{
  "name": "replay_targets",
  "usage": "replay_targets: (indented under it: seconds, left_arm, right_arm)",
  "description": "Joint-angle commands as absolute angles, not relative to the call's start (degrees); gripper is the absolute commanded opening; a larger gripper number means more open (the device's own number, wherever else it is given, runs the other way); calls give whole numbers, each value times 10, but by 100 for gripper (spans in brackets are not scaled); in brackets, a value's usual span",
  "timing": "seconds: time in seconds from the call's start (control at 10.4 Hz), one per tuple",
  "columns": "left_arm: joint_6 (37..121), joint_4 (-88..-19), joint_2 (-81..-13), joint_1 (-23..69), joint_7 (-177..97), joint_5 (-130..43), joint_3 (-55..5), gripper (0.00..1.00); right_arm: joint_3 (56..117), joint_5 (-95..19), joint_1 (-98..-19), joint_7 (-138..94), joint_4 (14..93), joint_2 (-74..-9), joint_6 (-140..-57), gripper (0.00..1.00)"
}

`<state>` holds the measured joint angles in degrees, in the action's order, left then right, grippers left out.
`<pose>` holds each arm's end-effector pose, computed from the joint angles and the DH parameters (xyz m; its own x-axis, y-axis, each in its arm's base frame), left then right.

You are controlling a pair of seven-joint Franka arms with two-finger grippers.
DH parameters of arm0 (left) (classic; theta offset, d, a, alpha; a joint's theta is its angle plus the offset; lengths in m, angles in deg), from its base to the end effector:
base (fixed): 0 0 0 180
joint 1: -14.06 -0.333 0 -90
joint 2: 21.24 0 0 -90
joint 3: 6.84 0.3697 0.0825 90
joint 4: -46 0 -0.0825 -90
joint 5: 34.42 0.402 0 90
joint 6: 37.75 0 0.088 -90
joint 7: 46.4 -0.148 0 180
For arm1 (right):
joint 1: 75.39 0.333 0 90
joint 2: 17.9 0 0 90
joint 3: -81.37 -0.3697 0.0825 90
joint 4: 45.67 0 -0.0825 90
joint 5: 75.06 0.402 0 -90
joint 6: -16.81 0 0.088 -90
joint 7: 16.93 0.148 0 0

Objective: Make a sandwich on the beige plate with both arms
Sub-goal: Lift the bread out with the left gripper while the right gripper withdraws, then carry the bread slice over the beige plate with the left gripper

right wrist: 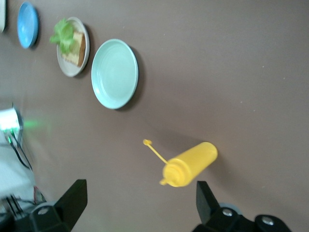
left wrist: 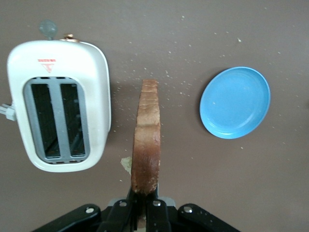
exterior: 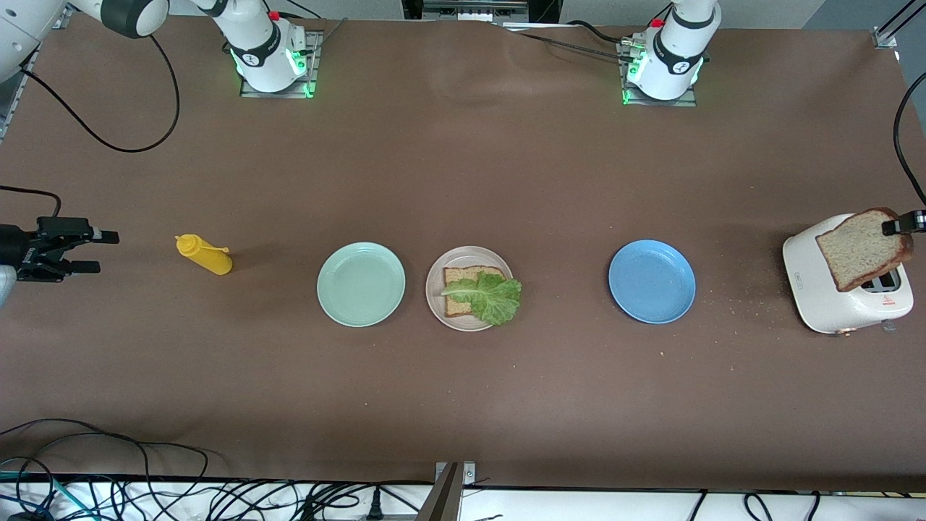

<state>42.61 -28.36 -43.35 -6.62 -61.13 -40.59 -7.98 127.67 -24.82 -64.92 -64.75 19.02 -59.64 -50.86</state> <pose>0.6344 0.2093 0.5156 0.9696 0.0569 -0.2382 0.1018 -0.9782 0.1807 0.7053 -0.1305 0.4435 0.9332 0.3582 -0.0285 0.2791 -0.7725 -0.5704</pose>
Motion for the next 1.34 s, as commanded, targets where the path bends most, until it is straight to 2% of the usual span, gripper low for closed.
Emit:
replay_targets:
  seconds: [0.0, 0.19, 0.48, 0.58, 0.77, 0.96, 1.06, 1.15, 1.25]
  left_arm:
    - [400, -270, -433, -62, -609, -456, -93, 0]
    - [385, -282, -445, -48, -605, -534, -98, 0]
    - [370, -283, -499, -18, -605, -668, -99, 0]
    - [370, -282, -516, -8, -605, -695, -99, 0]
    - [376, -282, -552, 11, -599, -769, -99, 0]
    - [380, -282, -602, 34, -592, -839, -99, 0]
    - [415, -283, -621, 27, -592, -868, -110, 0]
    - [429, -284, -637, 5, -586, -873, -158, 0]
    - [442, -287, -646, 17, -565, -884, -162, 0]
  right_arm:
    - [1280, -263, -627, -477, 149, -586, -495, 100]
    - [1282, -289, -603, -360, 135, -580, -496, 100]
    - [1276, -365, -556, -246, 114, -566, -503, 100]
    - [1258, -395, -555, -217, 101, -563, -503, 100]
    - [1154, -505, -578, -172, 92, -537, -512, 100]
    - [957, -674, -645, -122, 95, -500, -530, 100]
    - [874, -748, -682, -110, 102, -484, -539, 100]
    - [829, -787, -703, -110, 121, -470, -555, 100]
    - [822, -788, -718, -118, 170, -441, -593, 100]
